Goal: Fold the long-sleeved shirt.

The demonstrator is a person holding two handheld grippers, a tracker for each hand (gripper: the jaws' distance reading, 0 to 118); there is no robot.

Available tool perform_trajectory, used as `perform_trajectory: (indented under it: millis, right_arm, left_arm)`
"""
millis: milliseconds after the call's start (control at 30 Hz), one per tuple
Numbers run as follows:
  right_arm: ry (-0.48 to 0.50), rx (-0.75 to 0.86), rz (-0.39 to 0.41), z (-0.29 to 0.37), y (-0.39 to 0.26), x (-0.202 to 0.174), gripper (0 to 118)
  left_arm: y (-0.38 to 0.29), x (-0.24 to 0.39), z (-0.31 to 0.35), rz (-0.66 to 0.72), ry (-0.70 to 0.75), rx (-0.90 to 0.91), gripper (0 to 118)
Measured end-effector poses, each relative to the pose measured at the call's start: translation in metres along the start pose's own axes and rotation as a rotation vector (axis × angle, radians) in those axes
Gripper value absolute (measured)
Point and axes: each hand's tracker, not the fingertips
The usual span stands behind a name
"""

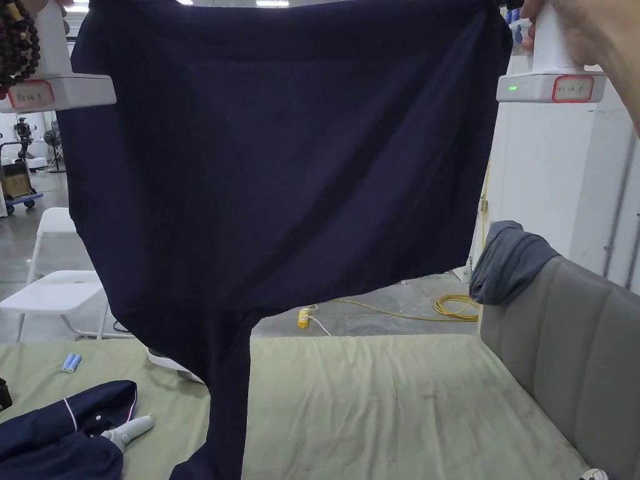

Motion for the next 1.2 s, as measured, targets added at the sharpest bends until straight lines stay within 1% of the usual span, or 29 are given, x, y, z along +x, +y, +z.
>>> perform_trajectory:
  millis: [133, 200, 267, 300, 433, 500, 567, 667, 700, 767, 867, 933, 967, 1000, 1100, 1167, 1200]
  right_arm:
    - [0.013, -0.087, 0.024, -0.004, -0.043, -0.001, 7]
    - [0.023, -0.141, 0.009, -0.009, -0.079, 0.0, 6]
    - [0.023, -0.219, 0.005, -0.016, -0.124, 0.001, 6]
    - [0.027, -0.242, -0.009, -0.019, -0.145, 0.003, 6]
    - [0.044, -0.39, -0.047, -0.035, -0.252, 0.004, 6]
    - [0.052, -0.48, -0.047, -0.035, -0.304, 0.003, 6]
    - [0.051, -0.554, -0.065, -0.03, -0.355, 0.004, 7]
    - [0.065, -0.624, -0.063, -0.017, -0.405, 0.009, 6]
    - [0.067, -0.634, -0.059, -0.012, -0.413, 0.012, 6]
    - [0.08, -0.63, -0.064, 0.005, -0.42, 0.019, 7]
    - [0.133, -0.592, -0.039, 0.063, -0.409, 0.028, 6]
    - [0.156, -0.584, 0.009, 0.103, -0.406, 0.033, 6]
    - [0.169, -0.581, 0.031, 0.123, -0.407, 0.036, 6]
    - [0.171, -0.579, 0.032, 0.141, -0.41, 0.038, 6]
    - [0.198, -0.599, 0.029, 0.202, -0.433, 0.05, 6]
    - [0.217, -0.645, 0.02, 0.247, -0.457, 0.056, 6]
    - [0.254, -0.673, 0.028, 0.262, -0.474, 0.055, 6]
  left_arm:
    - [-0.039, -0.003, -0.006, -0.014, -0.001, -0.07, 8]
    - [-0.069, -0.008, -0.015, -0.014, -0.004, -0.119, 8]
    - [-0.111, -0.013, -0.022, -0.014, -0.002, -0.178, 8]
    - [-0.134, -0.01, -0.013, -0.013, -0.005, -0.197, 8]
    - [-0.232, -0.02, -0.021, -0.007, 0.005, -0.336, 8]
    - [-0.28, -0.027, -0.023, 0.015, 0.007, -0.422, 8]
    - [-0.325, -0.038, -0.02, 0.054, 0.008, -0.475, 8]
    - [-0.371, -0.049, -0.005, 0.133, 0.024, -0.54, 8]
    - [-0.38, -0.052, 0.002, 0.143, 0.014, -0.553, 8]
    - [-0.385, -0.056, 0.021, 0.135, 0.007, -0.546, 8]
    - [-0.373, -0.051, 0.071, 0.106, -0.032, -0.497, 8]
    - [-0.369, -0.048, 0.111, 0.085, -0.042, -0.47, 8]
    - [-0.369, -0.044, 0.135, 0.054, -0.048, -0.477, 8]
    - [-0.373, -0.043, 0.156, 0.039, -0.053, -0.478, 8]
    - [-0.398, -0.044, 0.227, 0.03, -0.055, -0.487, 8]
    - [-0.427, -0.046, 0.28, 0.041, -0.064, -0.536, 8]
    - [-0.441, -0.047, 0.299, 0.048, -0.059, -0.57, 8]
